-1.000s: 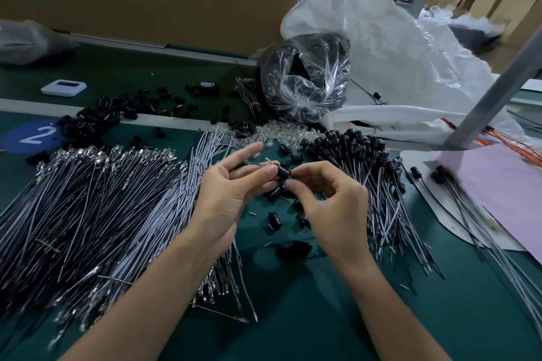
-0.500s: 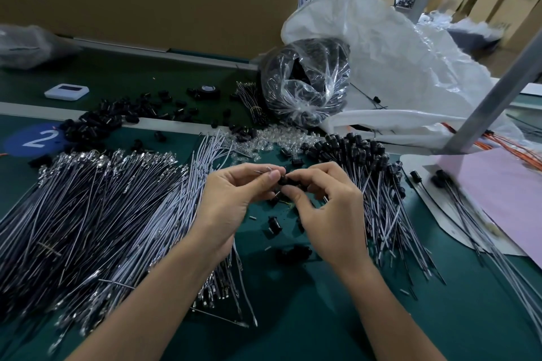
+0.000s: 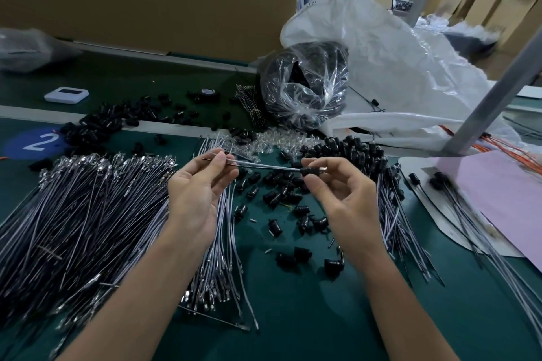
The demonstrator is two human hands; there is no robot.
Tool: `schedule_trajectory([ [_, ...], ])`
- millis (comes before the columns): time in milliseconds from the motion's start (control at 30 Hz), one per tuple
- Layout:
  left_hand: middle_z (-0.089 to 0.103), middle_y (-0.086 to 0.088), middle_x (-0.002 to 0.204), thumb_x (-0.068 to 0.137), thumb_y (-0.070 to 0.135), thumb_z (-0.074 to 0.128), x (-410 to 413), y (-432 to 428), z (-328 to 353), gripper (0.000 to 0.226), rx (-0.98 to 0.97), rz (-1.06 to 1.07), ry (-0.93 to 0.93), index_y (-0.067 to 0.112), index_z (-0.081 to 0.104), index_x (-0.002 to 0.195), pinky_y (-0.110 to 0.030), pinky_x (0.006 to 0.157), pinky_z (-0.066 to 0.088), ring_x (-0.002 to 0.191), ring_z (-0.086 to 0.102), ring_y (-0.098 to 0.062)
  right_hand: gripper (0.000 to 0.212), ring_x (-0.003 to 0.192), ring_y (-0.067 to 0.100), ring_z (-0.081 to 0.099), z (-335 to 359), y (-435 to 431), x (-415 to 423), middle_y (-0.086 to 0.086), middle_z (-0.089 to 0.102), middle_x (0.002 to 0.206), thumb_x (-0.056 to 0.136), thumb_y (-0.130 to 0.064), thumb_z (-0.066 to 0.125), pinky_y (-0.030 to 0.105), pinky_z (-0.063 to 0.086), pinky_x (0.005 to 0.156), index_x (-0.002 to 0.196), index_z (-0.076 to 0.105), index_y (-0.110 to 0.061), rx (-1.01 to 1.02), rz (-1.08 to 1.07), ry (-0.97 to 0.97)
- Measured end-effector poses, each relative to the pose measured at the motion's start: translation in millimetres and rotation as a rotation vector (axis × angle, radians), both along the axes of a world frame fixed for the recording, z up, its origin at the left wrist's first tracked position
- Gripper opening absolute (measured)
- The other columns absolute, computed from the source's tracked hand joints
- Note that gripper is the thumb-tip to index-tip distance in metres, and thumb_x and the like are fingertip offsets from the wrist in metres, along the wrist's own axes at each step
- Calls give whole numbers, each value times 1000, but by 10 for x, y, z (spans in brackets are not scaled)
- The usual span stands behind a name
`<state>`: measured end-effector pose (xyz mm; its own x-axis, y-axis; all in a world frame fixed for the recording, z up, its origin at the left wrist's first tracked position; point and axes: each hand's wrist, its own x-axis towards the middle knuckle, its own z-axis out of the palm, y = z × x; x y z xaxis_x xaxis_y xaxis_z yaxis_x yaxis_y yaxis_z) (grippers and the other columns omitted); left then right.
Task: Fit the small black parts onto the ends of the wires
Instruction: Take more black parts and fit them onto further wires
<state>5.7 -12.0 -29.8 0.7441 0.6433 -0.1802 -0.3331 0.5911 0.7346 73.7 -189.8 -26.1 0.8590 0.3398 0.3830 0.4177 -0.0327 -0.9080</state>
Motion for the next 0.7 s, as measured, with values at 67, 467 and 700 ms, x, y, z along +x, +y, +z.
schedule_trajectory([
  [67, 70, -4, 76, 89, -3, 57, -1, -20, 3, 16, 59, -124, 26, 5, 64, 101, -24, 69, 60, 68, 68, -13, 15, 101, 22, 69, 44, -18, 1, 3, 72, 112, 84, -13, 65, 29, 56, 86, 99, 63, -10, 243, 145, 185],
  [467, 73, -11, 98, 76, 43, 70, -26, -208, 15, 42, 489, -543, -59, 13, 75, 105, -30, 84, 55, 89, 67, -20, 40, 65, 13, 68, 59, 21, -83, 8, 72, 71, 77, -24, 70, 21, 54, 62, 115, 60, -13, 278, 292, 377],
  [700, 73, -7, 85, 71, 41, 74, -30, -262, 0, 33, 490, -547, -49, 15, 79, 90, -20, 71, 55, 81, 67, -15, 47, 78, 20, 75, -13, 115, -174, 9, 76, 79, 75, -24, 74, 21, 56, 70, 118, 56, -15, 82, 282, 200],
])
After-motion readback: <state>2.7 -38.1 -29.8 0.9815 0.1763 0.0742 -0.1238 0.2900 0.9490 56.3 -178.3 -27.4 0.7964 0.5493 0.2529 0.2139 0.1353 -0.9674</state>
